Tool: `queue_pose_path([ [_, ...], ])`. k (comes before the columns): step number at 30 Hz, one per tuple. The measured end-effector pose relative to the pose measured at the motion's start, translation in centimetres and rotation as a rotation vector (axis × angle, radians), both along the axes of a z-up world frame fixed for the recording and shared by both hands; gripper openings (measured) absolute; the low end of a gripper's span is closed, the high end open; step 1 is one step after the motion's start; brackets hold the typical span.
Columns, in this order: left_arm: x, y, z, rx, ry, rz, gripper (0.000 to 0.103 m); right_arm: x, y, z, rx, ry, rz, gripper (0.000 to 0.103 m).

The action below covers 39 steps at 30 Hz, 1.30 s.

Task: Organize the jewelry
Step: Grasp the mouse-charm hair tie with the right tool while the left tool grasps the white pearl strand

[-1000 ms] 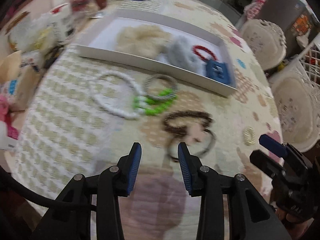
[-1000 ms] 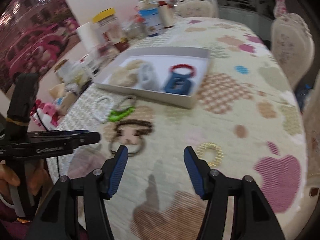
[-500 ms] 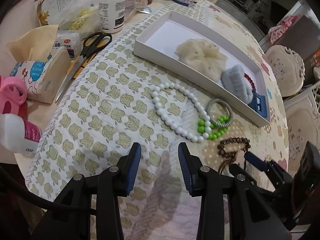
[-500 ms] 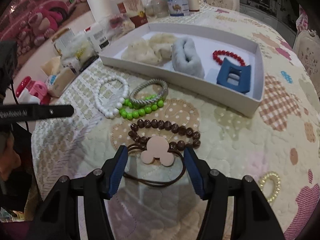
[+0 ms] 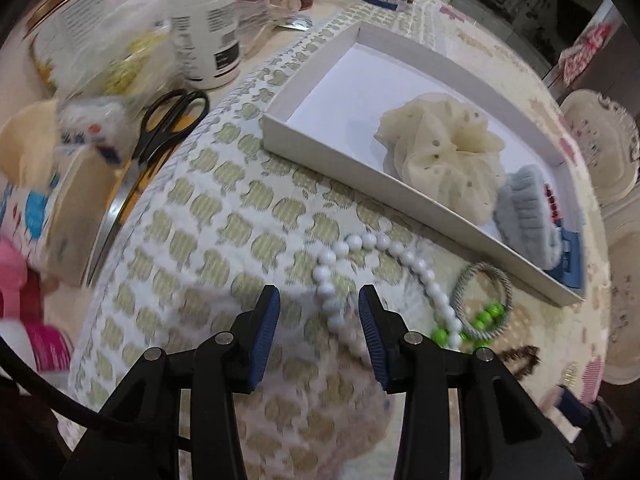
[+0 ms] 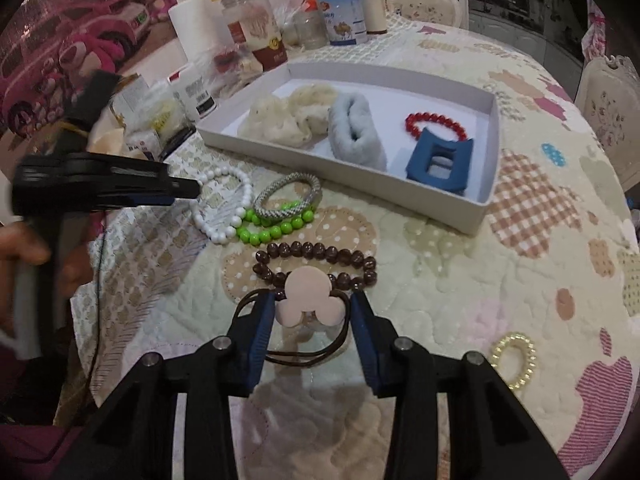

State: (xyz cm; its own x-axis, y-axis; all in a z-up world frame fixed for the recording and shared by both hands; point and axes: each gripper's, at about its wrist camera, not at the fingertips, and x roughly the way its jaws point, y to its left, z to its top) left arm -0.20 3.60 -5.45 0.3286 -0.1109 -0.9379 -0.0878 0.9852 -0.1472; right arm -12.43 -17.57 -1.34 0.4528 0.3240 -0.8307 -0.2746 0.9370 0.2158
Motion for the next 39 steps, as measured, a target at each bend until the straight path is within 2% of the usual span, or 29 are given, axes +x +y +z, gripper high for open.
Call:
queue_pose_path([
  [3, 0.6, -0.8, -0.1, 0.059, -0.013, -0.028, 0.04, -0.2, -0.6, 1.1, 0.027, -0.012, -0.014, 0.04],
  [5, 0.7, -1.2, -0.1, 0.094, -0.021, -0.05, 0.034, -0.2, -0.8, 1.8, 0.042, -0.022, -0.019, 0.04],
  [6, 0.6, -1.3, -0.1, 0.108, -0.035, -0.055, 0.017, -0.2, -0.9, 2.1, 0.046, -0.026, -0.02, 0.04],
  [7, 0.6, -1.4, 0.0, 0.11, -0.043, -0.063, 0.008, -0.2, -1.0, 2.3, 0.05, -0.029, -0.022, 0.04],
  [11, 0.1, -0.7, 0.5, 0.043, -0.031, -0.071, 0.008, -0.3, -1.3, 3.0, 0.068, -0.042, -0.027, 0.04],
  [13, -0.5, -0.1, 1.8, 0.012, -0.044, -0.065, 0.008, -0.3, -1.4, 3.4, 0.069, -0.051, -0.024, 0.04],
  [24, -2.7, 0.1, 10.7, -0.038, -0.208, -0.074, 0.008, -0.4, -1.8, 6.7, 0.083, -0.126, 0.008, 0.04],
  [30, -2.6, 0.5, 14.1, -0.023, -0.274, -0.061, 0.008, -0.2, -2.3, 8.6, 0.085, -0.17, 0.009, 0.04],
  [39, -1.0, -0.3, 16.1, 0.023, -0.324, -0.071, 0.008, 1.6, -3.9, 10.9, 0.09, -0.215, -0.026, 0.04],
])
